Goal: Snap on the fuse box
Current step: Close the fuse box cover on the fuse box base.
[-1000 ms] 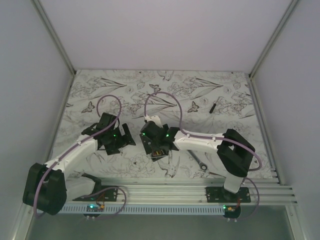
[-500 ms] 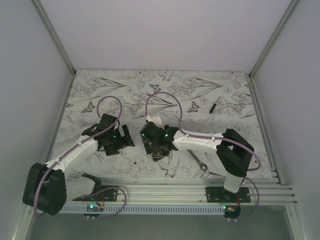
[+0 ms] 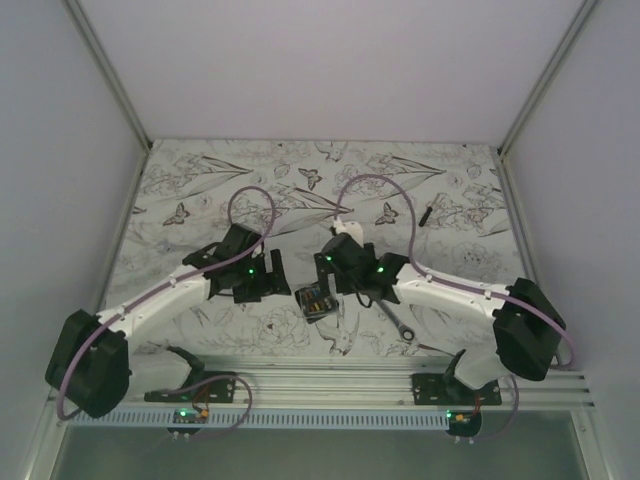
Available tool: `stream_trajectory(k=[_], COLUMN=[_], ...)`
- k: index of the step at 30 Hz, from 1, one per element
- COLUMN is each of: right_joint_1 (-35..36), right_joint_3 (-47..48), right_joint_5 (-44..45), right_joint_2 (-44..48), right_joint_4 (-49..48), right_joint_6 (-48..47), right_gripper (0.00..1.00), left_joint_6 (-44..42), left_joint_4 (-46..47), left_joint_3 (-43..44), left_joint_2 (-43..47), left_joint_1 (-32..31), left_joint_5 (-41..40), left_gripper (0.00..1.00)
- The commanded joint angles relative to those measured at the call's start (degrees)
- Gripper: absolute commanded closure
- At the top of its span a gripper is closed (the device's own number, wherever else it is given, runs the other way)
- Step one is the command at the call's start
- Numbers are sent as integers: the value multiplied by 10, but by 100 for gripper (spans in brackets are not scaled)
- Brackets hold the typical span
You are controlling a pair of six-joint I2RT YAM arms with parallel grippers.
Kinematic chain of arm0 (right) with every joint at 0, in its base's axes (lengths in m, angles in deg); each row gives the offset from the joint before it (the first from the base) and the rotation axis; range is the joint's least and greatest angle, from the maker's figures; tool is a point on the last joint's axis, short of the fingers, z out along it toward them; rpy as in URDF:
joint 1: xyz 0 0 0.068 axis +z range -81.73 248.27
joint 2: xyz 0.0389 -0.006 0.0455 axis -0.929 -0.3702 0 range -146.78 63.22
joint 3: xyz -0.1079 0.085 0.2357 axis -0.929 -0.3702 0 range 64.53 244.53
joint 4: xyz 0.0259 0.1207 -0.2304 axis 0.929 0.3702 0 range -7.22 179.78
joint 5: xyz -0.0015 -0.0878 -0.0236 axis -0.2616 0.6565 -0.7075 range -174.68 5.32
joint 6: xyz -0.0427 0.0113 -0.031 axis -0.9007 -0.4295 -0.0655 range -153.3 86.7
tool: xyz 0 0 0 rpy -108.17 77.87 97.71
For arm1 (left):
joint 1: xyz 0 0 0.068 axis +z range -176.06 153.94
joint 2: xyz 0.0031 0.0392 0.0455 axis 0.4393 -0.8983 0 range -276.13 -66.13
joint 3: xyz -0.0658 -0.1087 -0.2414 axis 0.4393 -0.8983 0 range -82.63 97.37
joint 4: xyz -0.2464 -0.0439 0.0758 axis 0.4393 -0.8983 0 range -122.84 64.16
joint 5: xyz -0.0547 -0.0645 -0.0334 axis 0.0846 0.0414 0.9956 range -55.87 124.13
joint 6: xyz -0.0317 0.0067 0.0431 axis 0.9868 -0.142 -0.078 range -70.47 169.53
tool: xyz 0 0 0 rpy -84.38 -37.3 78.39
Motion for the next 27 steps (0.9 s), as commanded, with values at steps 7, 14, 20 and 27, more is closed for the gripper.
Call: stream_trajectory(k=[7, 14, 20, 27], right_joint_1=[-96, -102, -102, -101], right_joint_3=[-54, -50, -51, -54], right_joint_5=[15, -34, -78, -130], right_joint_2=[-8, -54, -68, -56], right_joint_4=[-57, -96, -119, -139], right_joint_6=[-43, -81, -95, -101], right_gripper=[0, 0, 0, 0], left_joint_6=[30, 39, 41, 34], left_joint_4=[10, 8, 10, 19], left_joint_3=[41, 35, 44, 63], left_joint_2=[-92, -122, -180, -210], left_joint_1=[-25, -24, -25, -29], left_joint_5=[17, -3, -4, -10], left_gripper=[21, 37, 51, 52])
